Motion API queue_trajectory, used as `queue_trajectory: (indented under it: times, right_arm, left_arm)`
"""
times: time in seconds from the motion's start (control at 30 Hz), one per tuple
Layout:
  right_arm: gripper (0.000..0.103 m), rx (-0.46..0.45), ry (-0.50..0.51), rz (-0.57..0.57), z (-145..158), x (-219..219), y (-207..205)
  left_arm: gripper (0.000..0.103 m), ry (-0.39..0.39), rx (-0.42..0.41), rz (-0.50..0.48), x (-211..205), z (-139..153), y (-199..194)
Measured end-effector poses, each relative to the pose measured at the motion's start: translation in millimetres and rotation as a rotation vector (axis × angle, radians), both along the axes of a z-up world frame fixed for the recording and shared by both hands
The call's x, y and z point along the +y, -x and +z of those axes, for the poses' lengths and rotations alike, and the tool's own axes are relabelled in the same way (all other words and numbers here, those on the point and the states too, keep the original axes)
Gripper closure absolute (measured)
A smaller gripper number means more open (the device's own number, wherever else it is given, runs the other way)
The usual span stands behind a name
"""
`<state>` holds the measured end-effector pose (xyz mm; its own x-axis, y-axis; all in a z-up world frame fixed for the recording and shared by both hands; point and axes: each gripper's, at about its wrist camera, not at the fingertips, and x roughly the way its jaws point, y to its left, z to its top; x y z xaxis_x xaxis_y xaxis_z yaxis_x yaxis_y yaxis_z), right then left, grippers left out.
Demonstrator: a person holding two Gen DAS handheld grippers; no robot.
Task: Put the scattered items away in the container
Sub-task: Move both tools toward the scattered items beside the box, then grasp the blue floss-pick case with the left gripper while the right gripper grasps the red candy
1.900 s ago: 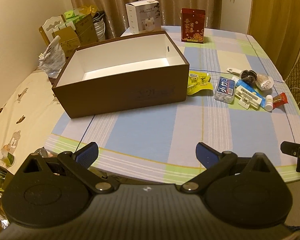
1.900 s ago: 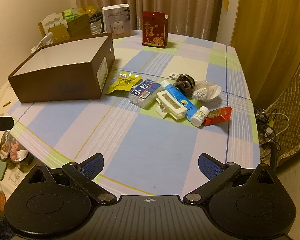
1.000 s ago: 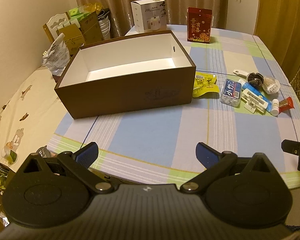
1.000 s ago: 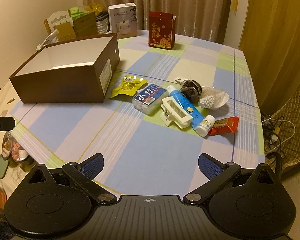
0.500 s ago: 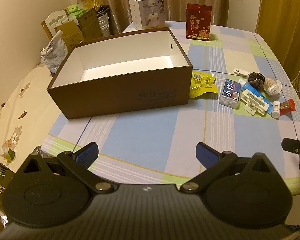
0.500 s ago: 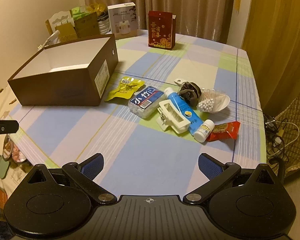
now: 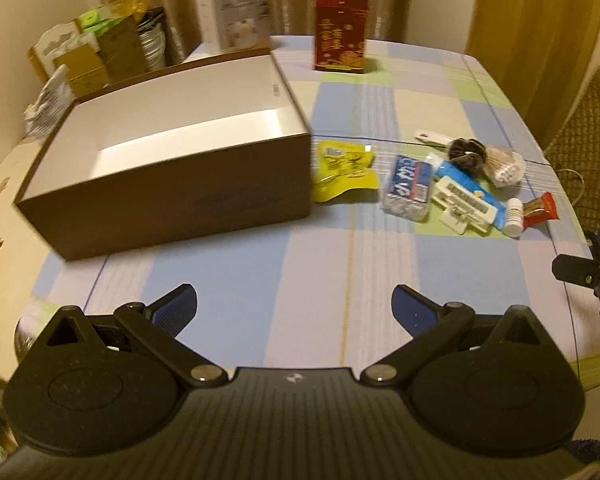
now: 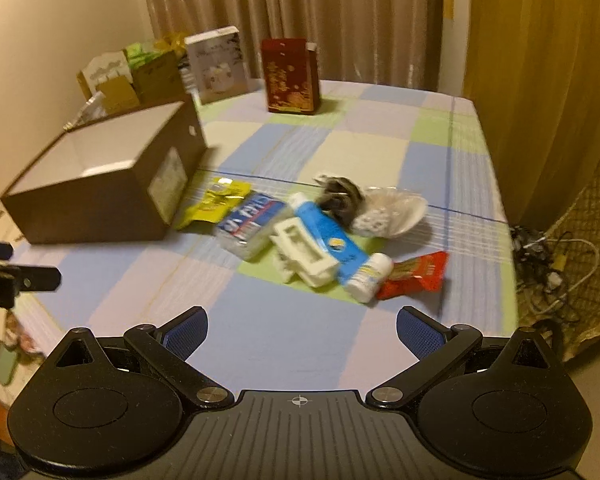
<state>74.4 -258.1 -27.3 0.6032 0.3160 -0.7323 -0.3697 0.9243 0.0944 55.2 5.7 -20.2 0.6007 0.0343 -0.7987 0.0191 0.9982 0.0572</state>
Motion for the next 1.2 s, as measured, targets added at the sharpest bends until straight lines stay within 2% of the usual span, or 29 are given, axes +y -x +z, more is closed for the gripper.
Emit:
queue_trajectory:
  times: [0.13, 0.23, 0.4, 0.47, 0.7, 0.77, 0.83, 1.2]
  right_arm:
    - [0.0, 0.02, 0.001, -0.061, -7, -19, -13]
    - [0.0, 0.033, -0.009, -0.096, -12, -34, -24]
    - [0.0, 0.046, -0.01, -0.125, -17, -47, -39]
    - [0.0, 0.052, -0.011, -0.131, -20, -51, -44]
    - [0.0, 0.082, -0.015, -0.152, -30, -63, -61]
    - [0.0, 0.093, -0.021, -0.166, -32, -67, -65]
    - [0.0, 0.102, -0.024, -0.179, -34, -72, -69]
    - [0.0, 0.142, -0.052, -0.25, -43, -96, -86]
  left_arm:
    - [0.001, -0.015, -0.004, -0.052, -11, -8, -16]
    - [0.002, 0.004, 0.008, -0.082, -18, -15, -30]
    - [0.007, 0.0, 0.011, -0.163, -36, -23, -51]
    - [0.014, -0.005, 0.013, -0.195, -44, -27, -60]
    - [0.019, 0.01, 0.032, -0.282, -63, -42, -88]
    - [0.031, 0.011, 0.044, -0.315, -68, -47, -97]
    - [0.034, 0.016, 0.052, -0.342, -73, -52, -105]
    - [0.036, -0.007, 0.074, -0.425, -97, -70, -150]
